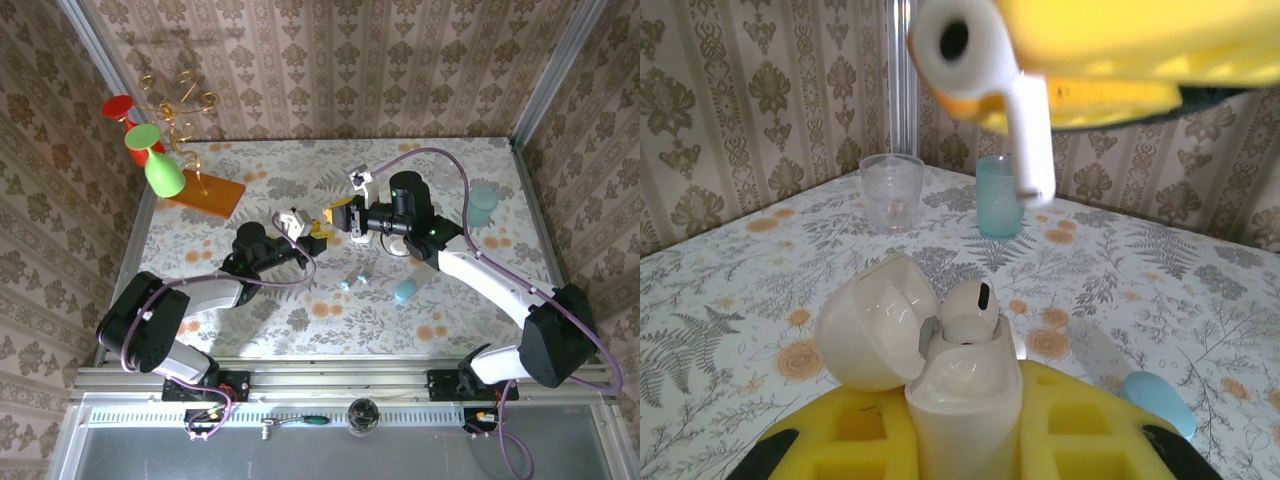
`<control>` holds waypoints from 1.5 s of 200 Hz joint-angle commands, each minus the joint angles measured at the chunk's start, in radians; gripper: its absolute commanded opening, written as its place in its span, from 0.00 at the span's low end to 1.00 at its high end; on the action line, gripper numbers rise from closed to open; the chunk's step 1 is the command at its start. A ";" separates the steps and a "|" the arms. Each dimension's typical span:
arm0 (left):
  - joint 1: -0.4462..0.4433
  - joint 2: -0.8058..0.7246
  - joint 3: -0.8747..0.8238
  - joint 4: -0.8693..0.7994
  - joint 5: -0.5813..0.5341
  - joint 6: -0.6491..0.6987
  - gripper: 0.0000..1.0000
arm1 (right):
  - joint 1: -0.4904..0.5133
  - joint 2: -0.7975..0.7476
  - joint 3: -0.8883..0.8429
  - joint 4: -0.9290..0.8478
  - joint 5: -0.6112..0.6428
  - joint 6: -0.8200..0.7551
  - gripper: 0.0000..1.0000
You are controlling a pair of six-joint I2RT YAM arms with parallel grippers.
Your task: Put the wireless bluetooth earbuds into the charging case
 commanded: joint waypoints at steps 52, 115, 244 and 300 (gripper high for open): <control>-0.013 -0.002 0.040 0.063 0.044 -0.043 0.00 | 0.007 0.065 -0.020 0.059 -0.048 -0.030 0.22; -0.012 0.012 0.041 0.122 0.019 -0.115 0.00 | 0.007 0.095 -0.041 0.085 -0.069 -0.041 0.22; -0.002 -0.007 0.040 0.130 0.004 -0.129 0.00 | 0.005 0.083 -0.031 0.009 -0.049 -0.109 0.24; -0.001 -0.008 0.040 0.127 -0.010 -0.122 0.00 | 0.005 0.074 -0.035 0.003 -0.073 -0.092 0.26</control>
